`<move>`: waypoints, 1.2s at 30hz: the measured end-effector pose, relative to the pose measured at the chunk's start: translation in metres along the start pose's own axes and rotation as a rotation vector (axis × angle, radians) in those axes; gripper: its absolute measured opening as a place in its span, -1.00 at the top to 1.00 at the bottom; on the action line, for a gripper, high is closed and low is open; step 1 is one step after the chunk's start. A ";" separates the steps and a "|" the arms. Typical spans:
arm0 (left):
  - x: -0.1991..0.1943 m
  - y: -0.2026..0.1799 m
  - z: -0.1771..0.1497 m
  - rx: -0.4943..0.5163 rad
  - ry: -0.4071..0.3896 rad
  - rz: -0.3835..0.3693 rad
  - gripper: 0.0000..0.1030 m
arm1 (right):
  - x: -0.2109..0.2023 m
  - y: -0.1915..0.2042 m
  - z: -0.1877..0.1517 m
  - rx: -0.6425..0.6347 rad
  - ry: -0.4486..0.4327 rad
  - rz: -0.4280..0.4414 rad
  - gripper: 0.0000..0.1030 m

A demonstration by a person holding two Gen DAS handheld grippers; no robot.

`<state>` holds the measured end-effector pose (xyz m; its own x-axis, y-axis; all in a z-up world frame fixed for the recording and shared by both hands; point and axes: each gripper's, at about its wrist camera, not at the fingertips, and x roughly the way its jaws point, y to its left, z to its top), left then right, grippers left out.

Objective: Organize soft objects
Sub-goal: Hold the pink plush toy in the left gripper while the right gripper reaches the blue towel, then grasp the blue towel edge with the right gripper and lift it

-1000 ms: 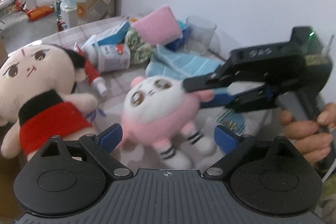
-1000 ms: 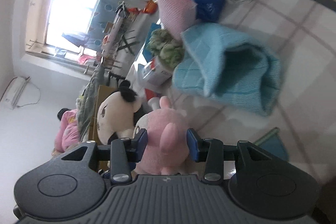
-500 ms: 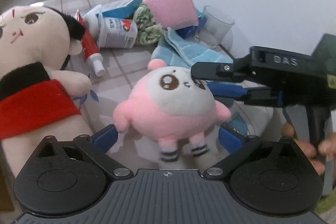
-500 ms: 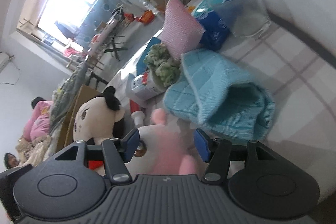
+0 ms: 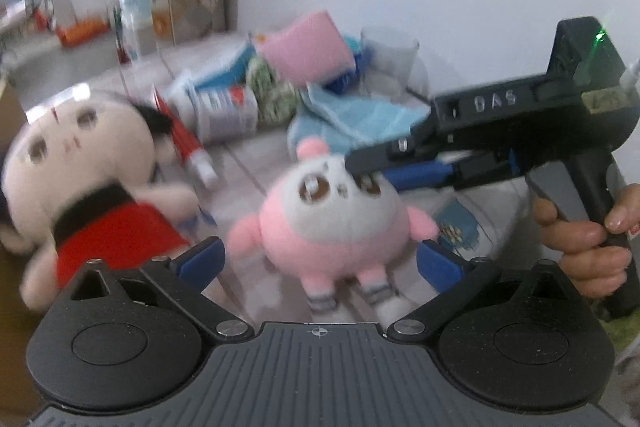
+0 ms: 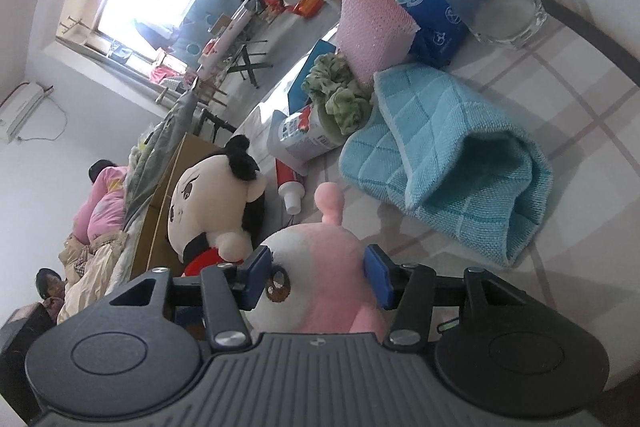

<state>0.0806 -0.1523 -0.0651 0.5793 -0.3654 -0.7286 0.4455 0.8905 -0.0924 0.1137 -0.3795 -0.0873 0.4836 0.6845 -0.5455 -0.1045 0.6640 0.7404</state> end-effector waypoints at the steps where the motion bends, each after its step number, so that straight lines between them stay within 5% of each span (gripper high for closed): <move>1: 0.000 -0.001 0.002 0.017 -0.014 0.012 -0.99 | 0.001 -0.001 0.001 0.002 0.005 0.006 0.50; 15: 0.050 0.000 0.018 0.054 0.072 -0.039 -0.99 | 0.008 0.001 0.005 -0.045 0.056 0.048 0.49; 21: 0.054 0.005 0.019 0.025 0.071 -0.042 -0.95 | -0.005 0.020 0.003 -0.146 0.004 -0.008 0.45; 29: 0.050 0.012 0.016 0.002 0.058 -0.048 -0.90 | -0.048 0.042 0.018 -0.353 -0.210 -0.244 -0.09; 36: 0.047 0.015 0.014 0.008 0.058 -0.049 -0.89 | 0.001 0.046 0.021 -0.610 -0.136 -0.462 -0.10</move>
<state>0.1240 -0.1596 -0.0909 0.5164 -0.3924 -0.7612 0.4779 0.8696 -0.1241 0.1279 -0.3548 -0.0461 0.6925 0.2813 -0.6643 -0.3076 0.9481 0.0808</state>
